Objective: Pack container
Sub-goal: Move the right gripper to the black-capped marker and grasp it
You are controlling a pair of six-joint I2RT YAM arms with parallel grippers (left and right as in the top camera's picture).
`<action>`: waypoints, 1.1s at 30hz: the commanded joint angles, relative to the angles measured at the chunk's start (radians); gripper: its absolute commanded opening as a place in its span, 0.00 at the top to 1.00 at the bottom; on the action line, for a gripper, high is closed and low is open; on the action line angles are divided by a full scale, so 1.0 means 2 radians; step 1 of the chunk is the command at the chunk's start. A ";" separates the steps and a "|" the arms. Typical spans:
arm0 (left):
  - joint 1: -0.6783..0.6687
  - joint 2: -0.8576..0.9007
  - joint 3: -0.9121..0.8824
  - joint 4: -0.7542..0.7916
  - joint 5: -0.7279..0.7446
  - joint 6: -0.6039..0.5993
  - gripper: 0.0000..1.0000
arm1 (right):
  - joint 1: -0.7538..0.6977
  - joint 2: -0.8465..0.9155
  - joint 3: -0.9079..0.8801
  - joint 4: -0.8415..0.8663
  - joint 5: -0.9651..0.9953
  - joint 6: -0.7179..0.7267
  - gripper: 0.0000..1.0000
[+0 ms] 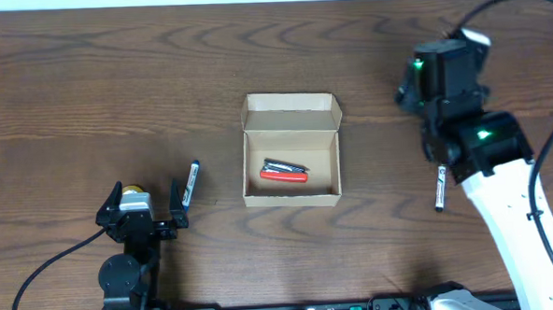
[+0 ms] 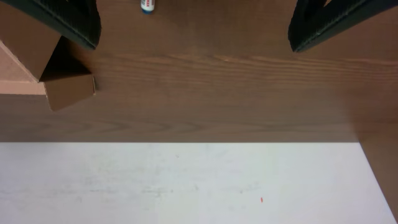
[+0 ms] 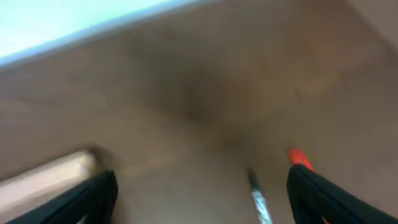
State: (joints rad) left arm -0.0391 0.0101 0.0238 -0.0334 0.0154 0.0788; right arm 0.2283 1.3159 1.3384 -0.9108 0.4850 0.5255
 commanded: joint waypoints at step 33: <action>0.003 -0.003 -0.010 -0.021 0.006 -0.002 0.05 | -0.211 0.164 -0.177 0.025 -0.153 -0.052 0.13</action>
State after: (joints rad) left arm -0.0391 0.0101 0.0238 -0.0334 0.0154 0.0788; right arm -0.1867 1.5925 0.9909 -0.8700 0.1925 0.4519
